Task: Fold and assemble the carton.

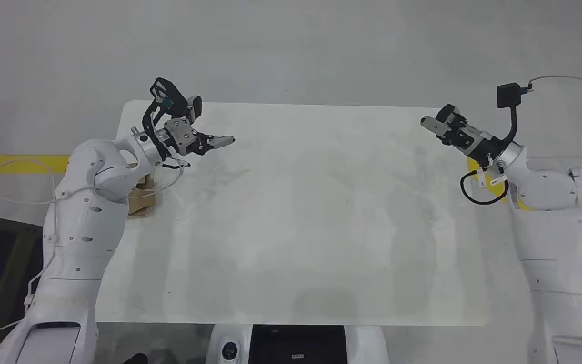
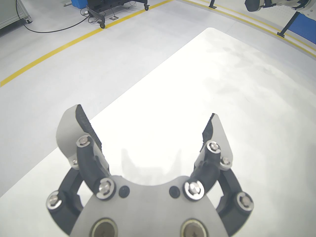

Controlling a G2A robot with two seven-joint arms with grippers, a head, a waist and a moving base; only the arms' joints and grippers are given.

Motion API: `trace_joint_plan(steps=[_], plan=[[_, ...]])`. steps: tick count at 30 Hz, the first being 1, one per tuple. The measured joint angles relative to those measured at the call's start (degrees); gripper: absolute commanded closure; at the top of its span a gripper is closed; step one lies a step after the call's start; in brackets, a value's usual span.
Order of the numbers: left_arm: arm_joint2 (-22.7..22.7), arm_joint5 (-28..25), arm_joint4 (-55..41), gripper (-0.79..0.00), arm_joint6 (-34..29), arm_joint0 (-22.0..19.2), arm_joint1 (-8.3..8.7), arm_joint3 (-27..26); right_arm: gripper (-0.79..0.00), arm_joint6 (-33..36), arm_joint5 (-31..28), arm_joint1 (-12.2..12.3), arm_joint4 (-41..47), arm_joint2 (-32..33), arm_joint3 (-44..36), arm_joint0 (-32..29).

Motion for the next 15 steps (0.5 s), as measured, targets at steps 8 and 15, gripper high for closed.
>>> trace_joint_plan(steps=[8,15], plan=[[0.0,0.0,0.0,-0.784,0.0,0.0,0.00,0.0,-0.784,0.0,0.0,0.0,0.0,0.0,0.0,0.0],[0.5,0.7,-2.7,-0.785,-0.7,0.8,-0.15,0.3,-0.785,0.0,0.0,0.0,0.0,0.0,0.0,0.0]])
